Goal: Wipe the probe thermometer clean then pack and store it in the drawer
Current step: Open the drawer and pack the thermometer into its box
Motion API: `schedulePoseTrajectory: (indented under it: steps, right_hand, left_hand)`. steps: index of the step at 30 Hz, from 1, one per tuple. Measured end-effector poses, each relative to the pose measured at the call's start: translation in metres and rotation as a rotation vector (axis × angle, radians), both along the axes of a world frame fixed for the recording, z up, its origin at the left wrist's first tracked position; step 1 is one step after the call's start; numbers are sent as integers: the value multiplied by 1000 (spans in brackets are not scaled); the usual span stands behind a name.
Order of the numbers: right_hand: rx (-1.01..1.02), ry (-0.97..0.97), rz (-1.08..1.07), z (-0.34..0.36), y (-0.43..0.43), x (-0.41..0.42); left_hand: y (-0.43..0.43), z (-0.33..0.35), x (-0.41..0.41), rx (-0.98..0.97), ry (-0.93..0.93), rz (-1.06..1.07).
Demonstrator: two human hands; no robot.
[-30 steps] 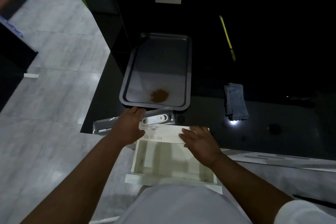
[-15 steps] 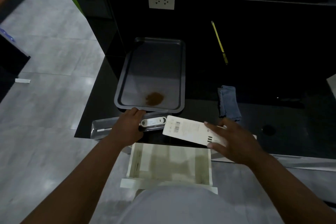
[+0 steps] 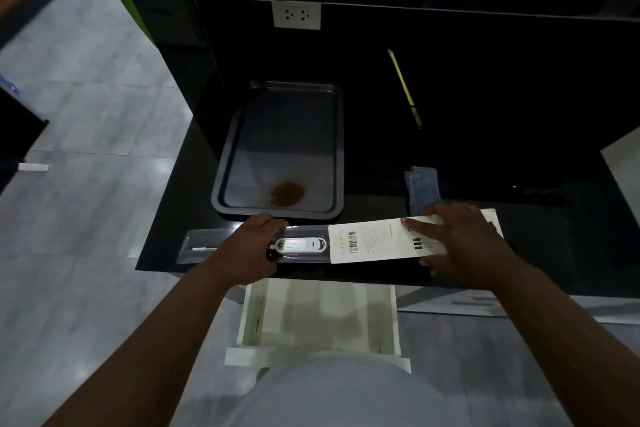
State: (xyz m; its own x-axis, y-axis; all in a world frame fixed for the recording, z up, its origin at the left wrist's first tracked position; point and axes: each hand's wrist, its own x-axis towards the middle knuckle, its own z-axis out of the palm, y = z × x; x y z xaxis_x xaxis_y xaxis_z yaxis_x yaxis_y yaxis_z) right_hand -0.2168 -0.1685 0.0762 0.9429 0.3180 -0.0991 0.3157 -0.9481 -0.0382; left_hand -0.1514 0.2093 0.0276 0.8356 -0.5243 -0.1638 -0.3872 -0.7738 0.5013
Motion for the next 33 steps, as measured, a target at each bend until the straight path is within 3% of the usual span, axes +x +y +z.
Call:
schedulePoseTrajectory:
  steps: [20,33]
  right_hand:
    - [76,-15,21,-6,5,-1]
    - [209,-91,52,-11,1,-2]
  left_hand:
    - [4,-3,-2,14,-39,6]
    - [6,-1,-6,0,40,9]
